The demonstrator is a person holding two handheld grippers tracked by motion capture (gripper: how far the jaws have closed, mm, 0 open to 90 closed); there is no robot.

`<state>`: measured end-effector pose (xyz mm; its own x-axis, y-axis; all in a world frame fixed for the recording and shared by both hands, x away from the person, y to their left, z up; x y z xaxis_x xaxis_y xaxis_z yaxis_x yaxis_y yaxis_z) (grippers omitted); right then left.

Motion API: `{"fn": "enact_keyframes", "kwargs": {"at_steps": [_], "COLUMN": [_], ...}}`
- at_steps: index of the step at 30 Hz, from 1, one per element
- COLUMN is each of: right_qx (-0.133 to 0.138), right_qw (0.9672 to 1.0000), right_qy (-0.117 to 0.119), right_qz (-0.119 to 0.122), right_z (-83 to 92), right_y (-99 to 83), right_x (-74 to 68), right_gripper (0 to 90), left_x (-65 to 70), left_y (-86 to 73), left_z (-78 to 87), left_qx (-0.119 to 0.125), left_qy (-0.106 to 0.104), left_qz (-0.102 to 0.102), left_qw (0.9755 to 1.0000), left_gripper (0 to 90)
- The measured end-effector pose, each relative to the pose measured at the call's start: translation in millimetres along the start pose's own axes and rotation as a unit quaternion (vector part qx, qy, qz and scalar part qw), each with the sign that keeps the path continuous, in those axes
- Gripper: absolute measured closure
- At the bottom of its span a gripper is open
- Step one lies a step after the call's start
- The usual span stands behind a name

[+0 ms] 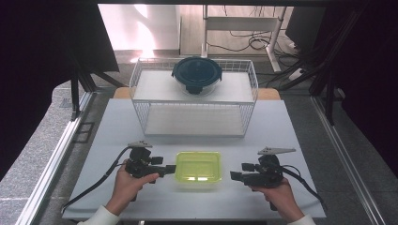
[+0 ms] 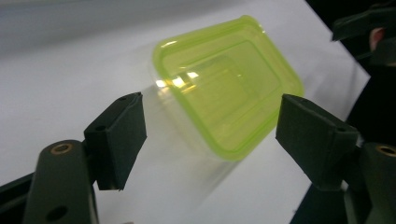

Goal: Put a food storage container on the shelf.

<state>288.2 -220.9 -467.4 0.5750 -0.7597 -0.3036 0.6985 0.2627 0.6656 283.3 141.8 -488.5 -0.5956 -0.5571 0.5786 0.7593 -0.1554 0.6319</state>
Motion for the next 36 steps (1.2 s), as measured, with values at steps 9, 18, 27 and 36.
{"fn": "enact_keyframes", "kwargs": {"at_steps": [9, 18, 27, 36], "right_qx": [-0.014, -0.029, -0.047, -0.052], "right_qw": [0.9998, 0.9989, 0.9979, 0.9977], "right_qy": [0.004, 0.003, 0.002, 0.004], "right_qz": [-0.012, -0.037, -0.044, -0.044], "right_z": [-23.0, -49.3, -66.2, -71.7], "right_y": [12.9, 18.6, 13.7, 9.0], "right_x": [2.3, 6.4, 7.4, 6.2], "right_gripper": [31.6, 33.3, 36.4, 42.4], "left_x": [-8.3, -25.4, -34.8, -40.3], "left_y": [0.4, 1.0, -1.3, -3.7], "left_z": [-2.2, -5.9, -21.8, -30.5], "left_qx": [-0.004, 0.008, -0.001, -0.009], "left_qy": [-0.006, -0.038, -0.061, -0.081], "left_qz": [0.020, 0.071, 0.096, 0.111], "left_qw": [0.9998, 0.9967, 0.9935, 0.9904], "left_gripper": [27.1, 32.4, 38.6, 46.5]}}
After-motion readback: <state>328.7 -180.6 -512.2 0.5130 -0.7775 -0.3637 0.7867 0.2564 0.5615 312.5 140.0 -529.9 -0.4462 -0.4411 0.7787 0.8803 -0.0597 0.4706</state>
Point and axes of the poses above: each handheld gripper's, and its own axes: z roughly backward along the jaws, y roughly out of its top, x roughly to its right, the point moved 2 cm from there along -z, roughly forward along the jaws, and after that the axes turned 9 degrees about -y, right-handed, at the moved point
